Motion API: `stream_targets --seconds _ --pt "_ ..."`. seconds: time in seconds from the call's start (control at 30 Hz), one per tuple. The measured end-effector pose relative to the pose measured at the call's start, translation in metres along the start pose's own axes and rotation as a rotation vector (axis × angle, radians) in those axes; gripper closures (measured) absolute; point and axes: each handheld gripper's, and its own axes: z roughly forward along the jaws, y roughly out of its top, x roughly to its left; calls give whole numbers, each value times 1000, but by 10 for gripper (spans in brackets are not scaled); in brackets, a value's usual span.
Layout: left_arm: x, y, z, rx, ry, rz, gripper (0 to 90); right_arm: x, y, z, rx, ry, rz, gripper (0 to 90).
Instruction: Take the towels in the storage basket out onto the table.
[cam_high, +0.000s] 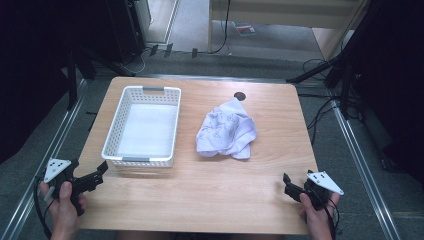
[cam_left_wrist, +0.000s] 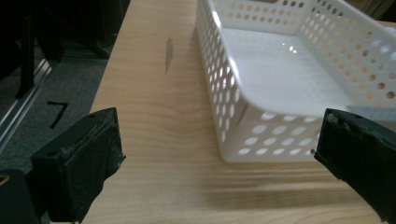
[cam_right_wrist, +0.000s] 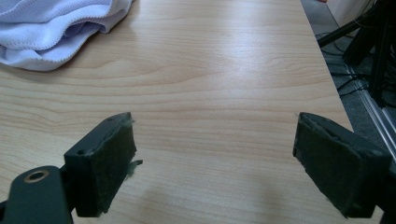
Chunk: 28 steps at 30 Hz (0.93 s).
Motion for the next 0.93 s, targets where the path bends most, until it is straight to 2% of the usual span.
stream_targets --seconds 0.07,0.17,0.23,0.3,0.5,0.57,0.93 --pt "4 -8 3 4 18 -8 8 0 0 0 0 -1 0 133" --pt "9 -14 3 -5 96 7 59 0 0 0 0 -2 0 133" --pt "14 -15 3 -17 119 6 75 0 0 0 0 -3 -1 133" --pt "18 -17 2 -34 123 -8 75 0 0 0 1 -3 -3 133" --pt "17 -20 7 -16 101 -10 74 2 0 1 10 -8 -13 131" --pt "14 -22 12 -5 136 -11 75 2 0 1 10 -8 -13 131" --pt "14 -23 12 -22 137 -37 75 2 0 1 5 -9 -21 131"
